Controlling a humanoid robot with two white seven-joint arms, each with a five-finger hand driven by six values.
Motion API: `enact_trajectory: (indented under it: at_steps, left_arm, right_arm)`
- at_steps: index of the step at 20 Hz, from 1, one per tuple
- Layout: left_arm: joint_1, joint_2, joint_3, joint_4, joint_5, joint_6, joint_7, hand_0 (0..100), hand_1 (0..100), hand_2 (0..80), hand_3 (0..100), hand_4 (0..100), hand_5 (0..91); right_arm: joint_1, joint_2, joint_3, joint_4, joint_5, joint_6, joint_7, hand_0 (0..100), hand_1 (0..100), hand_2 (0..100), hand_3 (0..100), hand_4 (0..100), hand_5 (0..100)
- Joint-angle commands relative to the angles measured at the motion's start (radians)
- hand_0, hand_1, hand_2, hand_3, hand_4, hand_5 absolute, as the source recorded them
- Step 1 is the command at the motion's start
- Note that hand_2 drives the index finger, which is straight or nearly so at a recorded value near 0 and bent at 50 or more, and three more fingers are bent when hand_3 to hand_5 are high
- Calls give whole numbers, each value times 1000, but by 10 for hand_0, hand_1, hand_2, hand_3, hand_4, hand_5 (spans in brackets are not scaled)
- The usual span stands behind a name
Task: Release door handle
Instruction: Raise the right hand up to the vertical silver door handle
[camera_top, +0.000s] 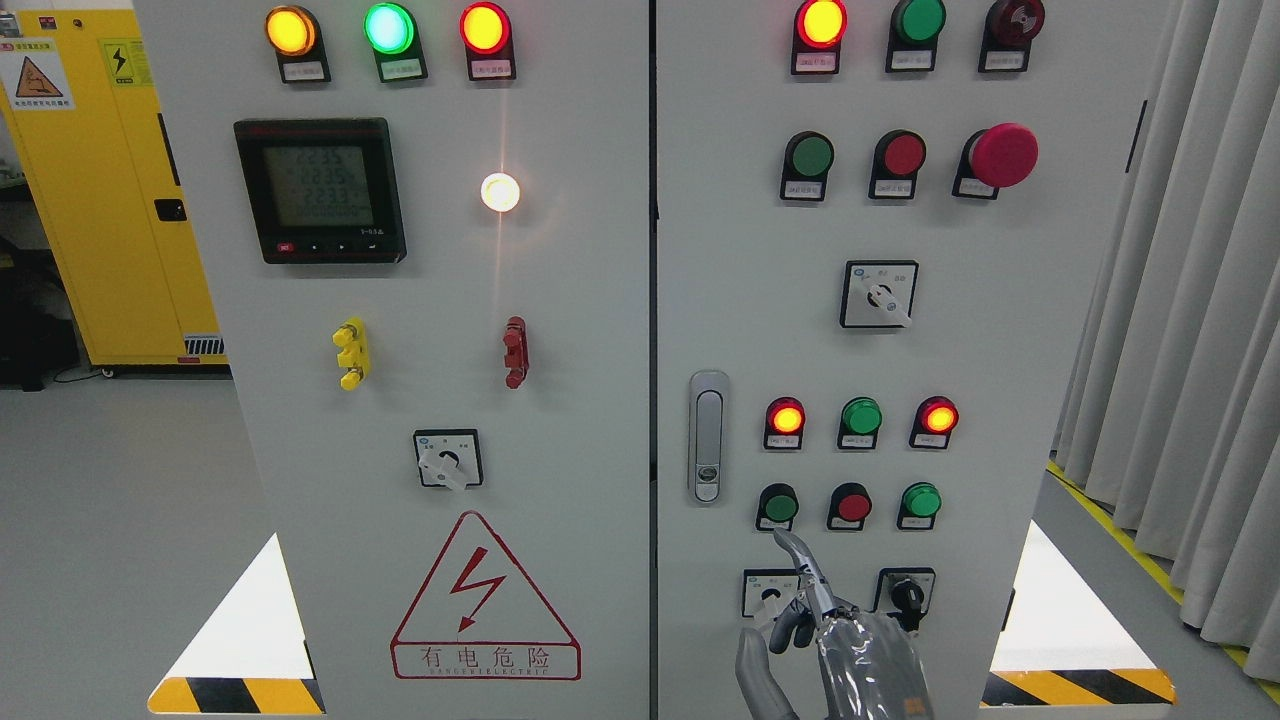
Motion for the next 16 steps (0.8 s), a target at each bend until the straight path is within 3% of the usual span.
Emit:
enact_trajectory:
  at_steps: [1,16]
  left_arm:
    - [0,0,0,0,0,-1,0,120,556,0,0,0,0]
    - [0,0,0,0,0,-1,0,120,556,0,0,0,0]
  right_arm:
    - [-58,45,33,81,231,1,-18,471,355,0,1000,989,1000]
    - [-135,84,84,189,352,30,-50,374,321,0,1000,999,1000]
